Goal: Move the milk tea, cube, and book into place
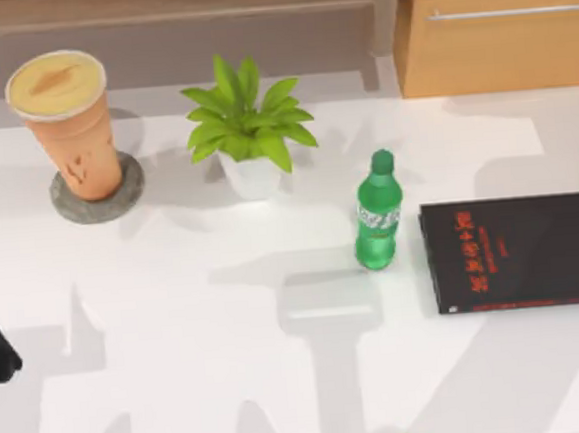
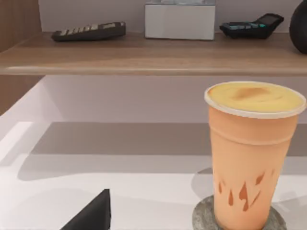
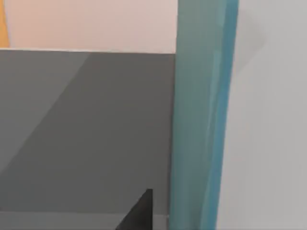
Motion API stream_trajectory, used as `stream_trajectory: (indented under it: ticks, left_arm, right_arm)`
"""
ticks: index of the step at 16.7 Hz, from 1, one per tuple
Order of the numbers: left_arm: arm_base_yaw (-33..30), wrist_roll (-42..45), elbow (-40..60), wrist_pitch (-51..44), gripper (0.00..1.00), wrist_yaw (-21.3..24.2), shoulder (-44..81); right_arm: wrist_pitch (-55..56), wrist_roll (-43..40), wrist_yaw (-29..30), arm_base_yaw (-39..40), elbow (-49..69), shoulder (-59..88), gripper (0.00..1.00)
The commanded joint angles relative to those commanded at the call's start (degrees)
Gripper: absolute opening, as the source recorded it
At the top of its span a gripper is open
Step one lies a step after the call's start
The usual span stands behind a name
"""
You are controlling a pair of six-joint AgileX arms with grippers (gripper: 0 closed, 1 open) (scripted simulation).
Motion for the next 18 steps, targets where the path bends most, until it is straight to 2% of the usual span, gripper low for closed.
stream_trajectory:
  ticks: [7,18]
  left_arm:
    - [0.0,0.0,0.0,0.0,1.0,0.0,0.0]
    - [0.0,0.0,0.0,0.0,1.0,0.0,0.0]
  right_arm:
    - [0.0,0.0,0.0,0.0,0.0,0.0,0.02]
    - [-0.2,0.1,-0.1,-0.3,-0.4,-0.8,0.0]
